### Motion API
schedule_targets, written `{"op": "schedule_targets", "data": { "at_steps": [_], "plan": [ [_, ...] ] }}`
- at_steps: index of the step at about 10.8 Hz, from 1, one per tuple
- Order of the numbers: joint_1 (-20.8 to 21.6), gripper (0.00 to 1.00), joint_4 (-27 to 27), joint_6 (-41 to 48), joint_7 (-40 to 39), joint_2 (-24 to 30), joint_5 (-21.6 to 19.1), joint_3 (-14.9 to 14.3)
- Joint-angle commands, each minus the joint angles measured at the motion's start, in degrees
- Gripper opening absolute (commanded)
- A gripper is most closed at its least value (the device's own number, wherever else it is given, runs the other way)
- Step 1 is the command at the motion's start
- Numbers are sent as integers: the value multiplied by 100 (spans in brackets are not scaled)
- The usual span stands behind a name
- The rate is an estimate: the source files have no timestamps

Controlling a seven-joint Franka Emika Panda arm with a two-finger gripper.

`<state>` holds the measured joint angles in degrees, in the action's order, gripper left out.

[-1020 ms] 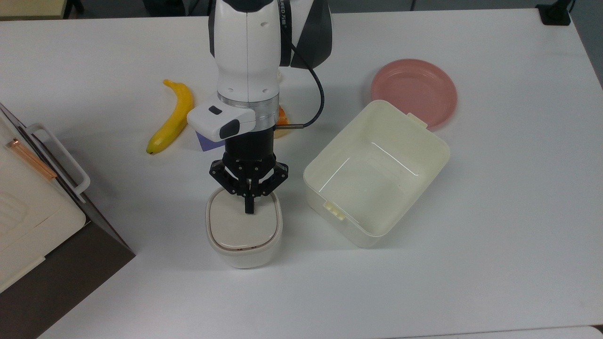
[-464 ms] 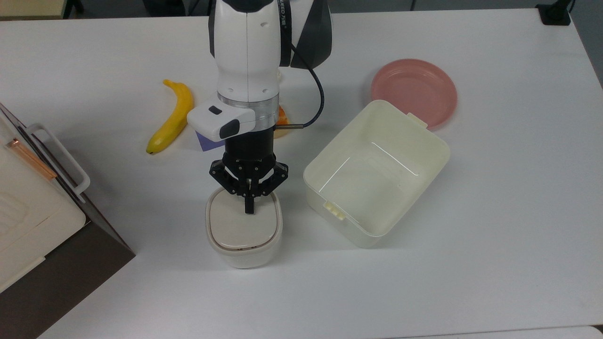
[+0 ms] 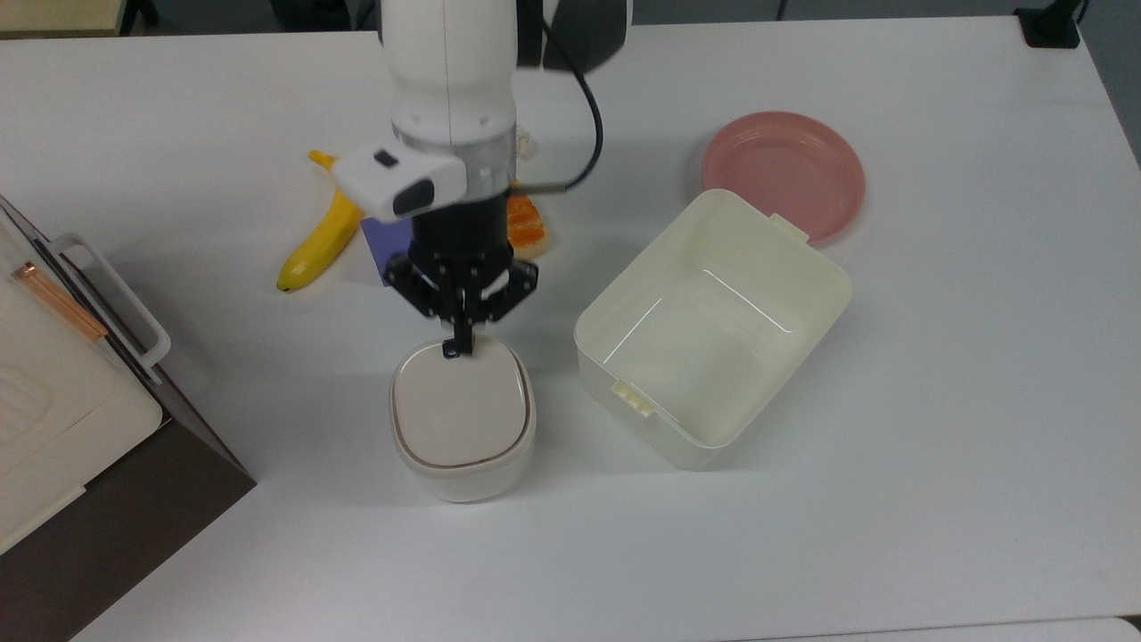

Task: Open the trash can
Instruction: 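Lift the gripper up away from the opened lid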

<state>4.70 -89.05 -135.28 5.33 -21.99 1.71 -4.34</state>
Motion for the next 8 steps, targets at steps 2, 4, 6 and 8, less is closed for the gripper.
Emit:
{"op": "schedule_targets", "data": {
  "at_steps": [2, 4, 6, 8],
  "plan": [
    [5, 100, -280, 1737, 73, 1108, -75, -84],
    [-21, 100, -271, 2389, 12, 1337, -39, -84],
    [-30, 100, -271, 2838, 21, 1469, -22, -84],
    [-48, 100, -271, 3313, 3, 1575, -22, -84]
  ]
}}
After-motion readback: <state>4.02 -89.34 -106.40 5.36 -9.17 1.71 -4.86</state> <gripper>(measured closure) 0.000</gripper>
